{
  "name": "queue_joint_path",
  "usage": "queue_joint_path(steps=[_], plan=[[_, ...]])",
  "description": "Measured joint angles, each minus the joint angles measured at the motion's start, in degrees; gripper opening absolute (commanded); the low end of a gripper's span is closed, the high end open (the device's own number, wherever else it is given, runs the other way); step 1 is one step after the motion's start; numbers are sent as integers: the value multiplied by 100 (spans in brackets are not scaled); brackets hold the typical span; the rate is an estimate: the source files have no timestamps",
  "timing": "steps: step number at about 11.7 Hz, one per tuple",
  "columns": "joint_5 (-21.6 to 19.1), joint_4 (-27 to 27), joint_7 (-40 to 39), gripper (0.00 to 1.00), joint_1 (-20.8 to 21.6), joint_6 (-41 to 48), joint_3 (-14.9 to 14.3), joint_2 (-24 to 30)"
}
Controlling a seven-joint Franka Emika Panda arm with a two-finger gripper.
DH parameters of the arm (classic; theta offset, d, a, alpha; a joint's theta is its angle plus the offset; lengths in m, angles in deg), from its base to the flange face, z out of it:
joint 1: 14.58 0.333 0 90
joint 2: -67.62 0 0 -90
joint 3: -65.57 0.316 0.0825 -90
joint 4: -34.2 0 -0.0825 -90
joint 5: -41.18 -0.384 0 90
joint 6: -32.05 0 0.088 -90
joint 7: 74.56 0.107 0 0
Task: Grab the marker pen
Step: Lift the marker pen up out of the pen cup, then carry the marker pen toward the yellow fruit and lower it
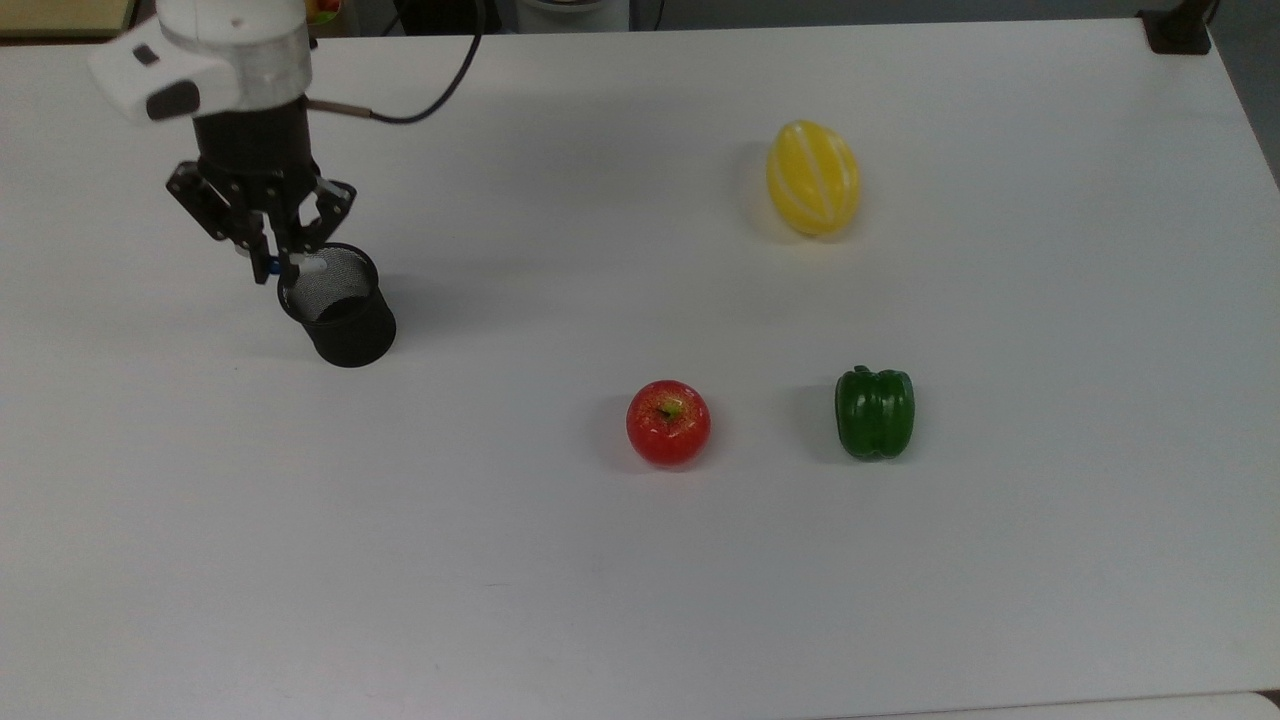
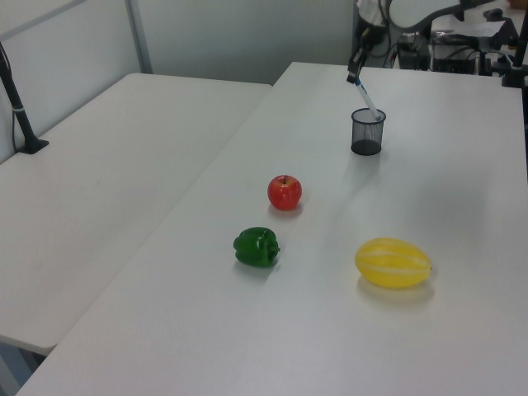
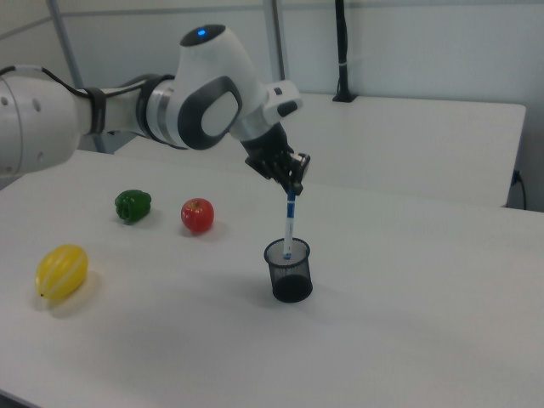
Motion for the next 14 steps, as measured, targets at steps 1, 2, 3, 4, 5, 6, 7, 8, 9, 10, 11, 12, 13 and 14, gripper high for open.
queue_joint_path(steps=[1, 2, 3, 4, 5, 6, 7, 8, 9, 10, 11, 12, 13, 14], plan=[[-3, -15, 2, 8, 2, 2, 4, 166], [-11, -18, 10, 8, 7, 7, 10, 337], [-15, -18, 31, 8, 26, 21, 13, 481], [-20, -17, 102, 9, 61, 58, 17, 570], [-29, -13, 280, 9, 132, 122, 27, 596], [-32, -3, 513, 9, 281, 282, 37, 592], [-32, 1, 736, 9, 474, 520, 49, 590], [-32, -2, 899, 9, 679, 760, 72, 595], [-32, -5, 1042, 9, 881, 1050, 109, 609], [-32, -7, 1132, 9, 1027, 1305, 135, 623], [-32, -7, 1235, 9, 1252, 1684, 163, 649], [-32, -9, 1309, 9, 1405, 1942, 174, 664], [-32, -8, 1385, 9, 1626, 2302, 180, 676], [-39, -6, 1416, 9, 1764, 2530, 181, 678]])
